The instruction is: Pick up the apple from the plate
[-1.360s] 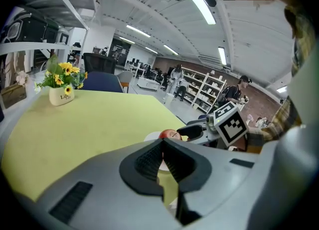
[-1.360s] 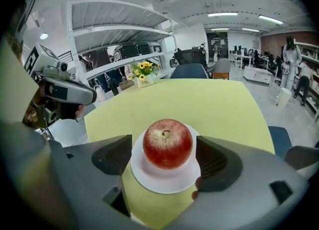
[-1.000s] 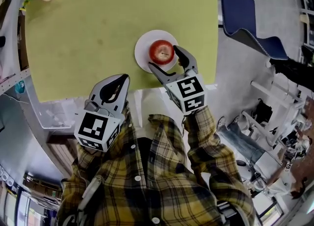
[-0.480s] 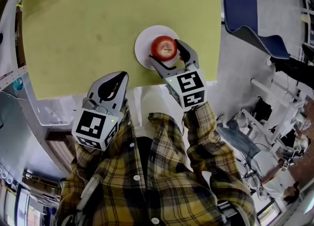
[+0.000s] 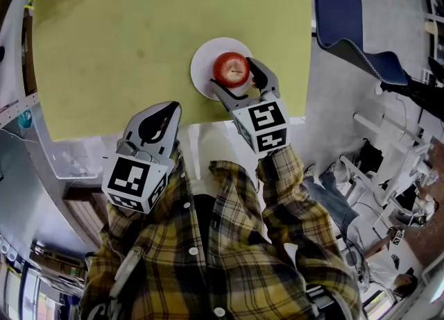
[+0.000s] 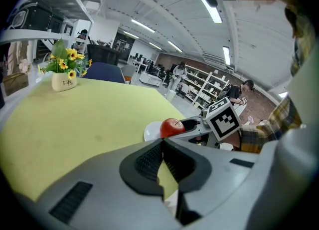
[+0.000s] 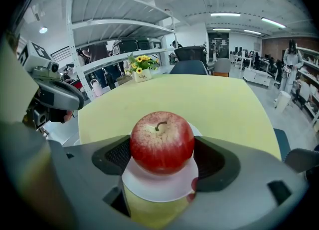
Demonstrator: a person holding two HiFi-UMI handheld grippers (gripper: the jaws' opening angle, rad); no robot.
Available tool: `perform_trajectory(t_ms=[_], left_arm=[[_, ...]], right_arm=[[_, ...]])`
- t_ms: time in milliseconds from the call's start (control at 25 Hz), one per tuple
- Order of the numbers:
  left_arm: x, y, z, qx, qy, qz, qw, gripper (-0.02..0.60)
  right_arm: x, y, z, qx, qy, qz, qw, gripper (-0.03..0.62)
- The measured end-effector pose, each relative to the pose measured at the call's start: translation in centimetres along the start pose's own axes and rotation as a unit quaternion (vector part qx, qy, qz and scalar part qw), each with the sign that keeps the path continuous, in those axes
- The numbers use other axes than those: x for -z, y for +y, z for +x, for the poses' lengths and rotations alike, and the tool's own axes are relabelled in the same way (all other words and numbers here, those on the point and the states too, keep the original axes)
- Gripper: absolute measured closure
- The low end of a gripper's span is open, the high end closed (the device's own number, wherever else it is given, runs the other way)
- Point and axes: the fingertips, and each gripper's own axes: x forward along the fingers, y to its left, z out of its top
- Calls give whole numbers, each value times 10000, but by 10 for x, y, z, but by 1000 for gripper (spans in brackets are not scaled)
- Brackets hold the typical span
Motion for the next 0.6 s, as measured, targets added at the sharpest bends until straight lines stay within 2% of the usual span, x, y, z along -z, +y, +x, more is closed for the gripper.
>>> perform_trajectory(t_ms=[360, 600], left_arm=[[-1, 1, -2, -9, -35, 51, 10000, 574], [-12, 2, -7, -32, -131, 146, 9998, 574]], right_arm=[[2, 1, 1, 68, 12, 26, 10000, 218], [-2, -1, -1, -20, -126, 464, 9988, 218]])
